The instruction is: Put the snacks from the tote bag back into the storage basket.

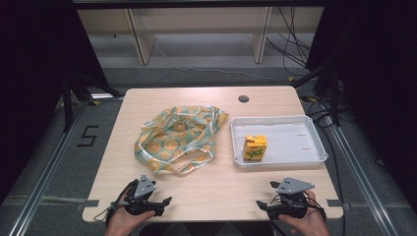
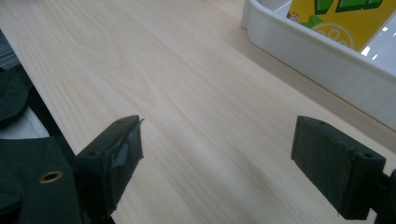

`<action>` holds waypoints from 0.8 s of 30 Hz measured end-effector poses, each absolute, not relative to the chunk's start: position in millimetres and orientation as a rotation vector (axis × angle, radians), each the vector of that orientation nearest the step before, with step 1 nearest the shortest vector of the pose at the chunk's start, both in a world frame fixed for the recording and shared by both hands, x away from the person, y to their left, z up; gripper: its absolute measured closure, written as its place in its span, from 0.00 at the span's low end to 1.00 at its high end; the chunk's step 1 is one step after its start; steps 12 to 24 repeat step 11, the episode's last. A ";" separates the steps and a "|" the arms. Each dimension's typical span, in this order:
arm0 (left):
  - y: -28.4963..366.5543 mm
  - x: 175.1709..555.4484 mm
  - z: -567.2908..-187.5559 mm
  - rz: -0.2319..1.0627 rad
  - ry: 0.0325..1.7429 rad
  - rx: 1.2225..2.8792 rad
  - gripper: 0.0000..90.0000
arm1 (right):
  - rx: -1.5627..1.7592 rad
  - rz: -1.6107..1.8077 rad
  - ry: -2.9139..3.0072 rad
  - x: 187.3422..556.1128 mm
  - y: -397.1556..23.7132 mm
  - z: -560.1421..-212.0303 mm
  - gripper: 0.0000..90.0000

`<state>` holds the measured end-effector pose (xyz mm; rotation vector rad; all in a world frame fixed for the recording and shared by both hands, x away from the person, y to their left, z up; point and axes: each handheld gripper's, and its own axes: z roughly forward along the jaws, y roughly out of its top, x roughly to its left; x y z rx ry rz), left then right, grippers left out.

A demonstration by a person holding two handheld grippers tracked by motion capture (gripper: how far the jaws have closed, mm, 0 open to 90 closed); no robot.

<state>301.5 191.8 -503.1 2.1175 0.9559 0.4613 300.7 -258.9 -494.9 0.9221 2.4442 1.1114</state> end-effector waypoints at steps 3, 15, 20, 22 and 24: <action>192.5 302.0 -503.5 0.463 0.963 2.125 0.23 | 0.894 1.092 2.450 300.8 -258.3 -497.3 0.20; 193.1 304.5 -505.1 0.463 0.967 2.140 0.23 | 0.892 1.068 2.445 301.8 -262.2 -497.9 0.20; 193.1 304.5 -505.1 0.463 0.967 2.140 0.23 | 0.892 1.068 2.445 301.8 -262.2 -497.9 0.20; 193.1 304.5 -505.1 0.463 0.967 2.140 0.23 | 0.892 1.068 2.445 301.8 -262.2 -497.9 0.20; 193.1 304.5 -505.1 0.463 0.967 2.140 0.23 | 0.892 1.068 2.445 301.8 -262.2 -497.9 0.20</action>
